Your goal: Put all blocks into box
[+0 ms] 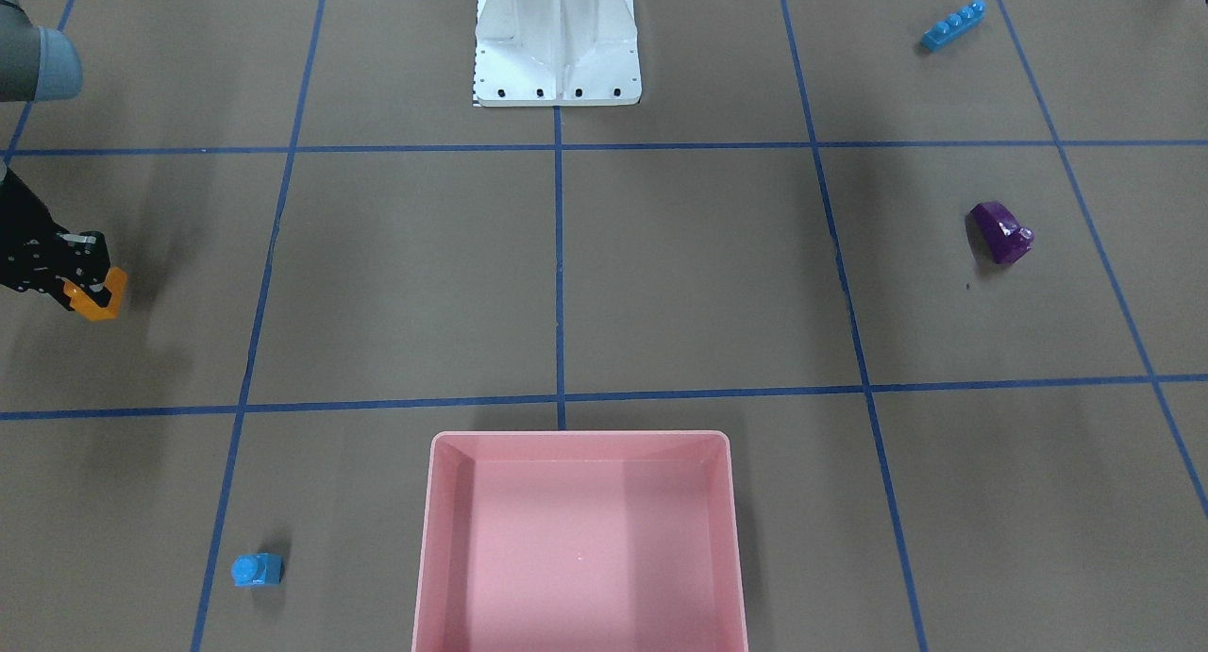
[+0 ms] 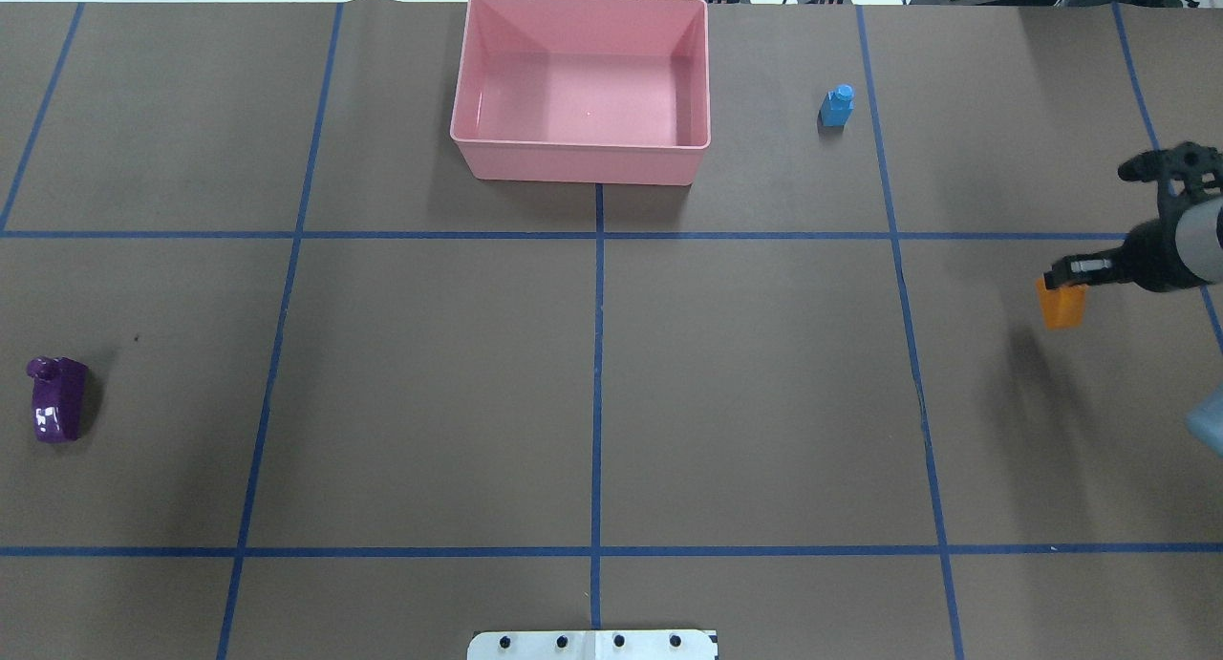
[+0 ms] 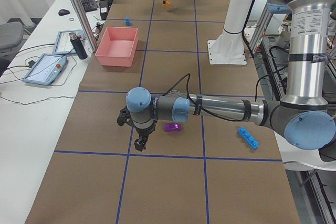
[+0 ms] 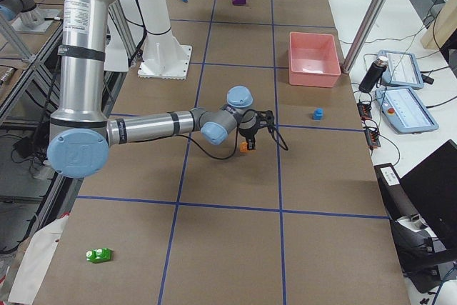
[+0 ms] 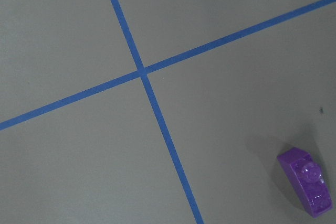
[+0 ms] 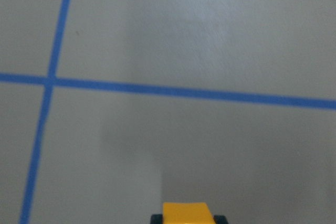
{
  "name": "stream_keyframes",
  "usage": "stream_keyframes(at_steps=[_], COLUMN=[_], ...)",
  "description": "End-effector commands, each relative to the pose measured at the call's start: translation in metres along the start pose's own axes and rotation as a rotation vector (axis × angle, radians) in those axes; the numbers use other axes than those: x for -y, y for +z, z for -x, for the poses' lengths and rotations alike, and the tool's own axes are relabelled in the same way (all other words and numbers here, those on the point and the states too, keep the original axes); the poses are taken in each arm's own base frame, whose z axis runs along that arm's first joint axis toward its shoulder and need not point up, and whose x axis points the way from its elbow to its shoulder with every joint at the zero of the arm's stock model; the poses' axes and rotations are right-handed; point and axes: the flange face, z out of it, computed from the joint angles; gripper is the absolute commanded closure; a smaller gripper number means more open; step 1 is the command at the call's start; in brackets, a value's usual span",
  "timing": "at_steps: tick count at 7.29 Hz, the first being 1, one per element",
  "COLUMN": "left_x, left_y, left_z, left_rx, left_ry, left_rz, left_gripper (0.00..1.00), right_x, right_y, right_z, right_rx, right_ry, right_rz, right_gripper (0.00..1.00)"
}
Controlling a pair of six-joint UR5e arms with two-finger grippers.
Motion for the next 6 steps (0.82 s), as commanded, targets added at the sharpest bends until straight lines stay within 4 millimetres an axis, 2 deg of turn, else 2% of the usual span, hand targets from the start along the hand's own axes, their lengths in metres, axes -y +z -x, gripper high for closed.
stream_keyframes(at_steps=[1, 3, 5, 6], left_x=[0.003, 0.005, 0.008, 0.010], left_y=[-0.002, -0.002, 0.005, 0.015], left_z=[-0.001, -0.002, -0.004, -0.002], left_rx=[0.001, 0.001, -0.003, -0.001], left_ry=[0.004, 0.009, 0.014, 0.045], left_rz=[-0.004, -0.004, 0.005, -0.005], left_gripper=[0.00, 0.00, 0.00, 0.00], right_x=[0.096, 0.189, 0.278, 0.297], right_y=[-0.026, -0.020, -0.013, -0.004], right_z=[0.094, 0.190, 0.300, 0.336], right_rx=[0.019, 0.064, 0.078, 0.066], right_ry=[0.012, 0.092, 0.179, 0.179], right_rz=[-0.044, -0.073, -0.062, -0.045], right_gripper=[1.00, 1.00, 1.00, 1.00])
